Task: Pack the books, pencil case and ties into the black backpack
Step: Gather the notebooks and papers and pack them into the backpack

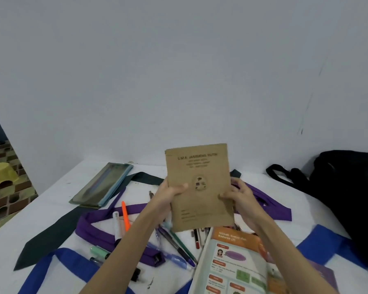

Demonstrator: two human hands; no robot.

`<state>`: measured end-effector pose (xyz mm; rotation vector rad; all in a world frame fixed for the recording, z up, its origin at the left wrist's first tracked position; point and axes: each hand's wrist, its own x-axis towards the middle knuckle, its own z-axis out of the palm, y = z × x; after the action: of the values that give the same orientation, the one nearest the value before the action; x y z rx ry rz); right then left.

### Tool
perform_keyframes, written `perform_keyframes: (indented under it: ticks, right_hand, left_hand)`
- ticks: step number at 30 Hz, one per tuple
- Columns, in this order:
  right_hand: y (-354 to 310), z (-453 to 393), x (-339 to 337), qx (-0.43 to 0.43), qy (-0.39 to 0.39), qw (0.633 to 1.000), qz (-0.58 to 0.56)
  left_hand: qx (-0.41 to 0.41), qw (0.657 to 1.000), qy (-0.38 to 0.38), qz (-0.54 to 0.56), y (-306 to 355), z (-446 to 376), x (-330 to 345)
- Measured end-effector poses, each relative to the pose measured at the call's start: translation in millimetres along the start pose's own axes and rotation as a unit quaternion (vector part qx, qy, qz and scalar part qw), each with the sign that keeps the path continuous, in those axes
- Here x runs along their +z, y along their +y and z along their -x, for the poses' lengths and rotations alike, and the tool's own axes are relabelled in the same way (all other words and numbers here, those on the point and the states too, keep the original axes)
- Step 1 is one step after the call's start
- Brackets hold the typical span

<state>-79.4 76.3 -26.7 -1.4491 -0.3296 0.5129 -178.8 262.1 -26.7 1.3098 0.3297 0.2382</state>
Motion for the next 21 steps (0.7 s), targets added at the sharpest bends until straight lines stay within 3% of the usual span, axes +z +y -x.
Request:
perform_keyframes:
  ticks: [4, 10, 18, 21]
  right_hand:
    - [-26, 29, -26, -0.051, 0.001, 0.998, 0.034]
    - [-26, 64, -67, -0.044, 0.050, 0.995, 0.078]
    - [6, 81, -76, -0.003, 0.038, 0.994, 0.100]
    - [-13, 82, -89, -0.060, 0.068, 0.989, 0.118]
  left_hand:
    - [0.022, 0.990, -0.078, -0.114, 6, 7, 40]
    - [0.026, 0.982, -0.126, -0.136, -17, 9, 83]
    - [0.027, 0.980, -0.125, -0.151, -54, 24, 92]
    - [0.059, 0.967, -0.125, -0.213, -38, 18, 104]
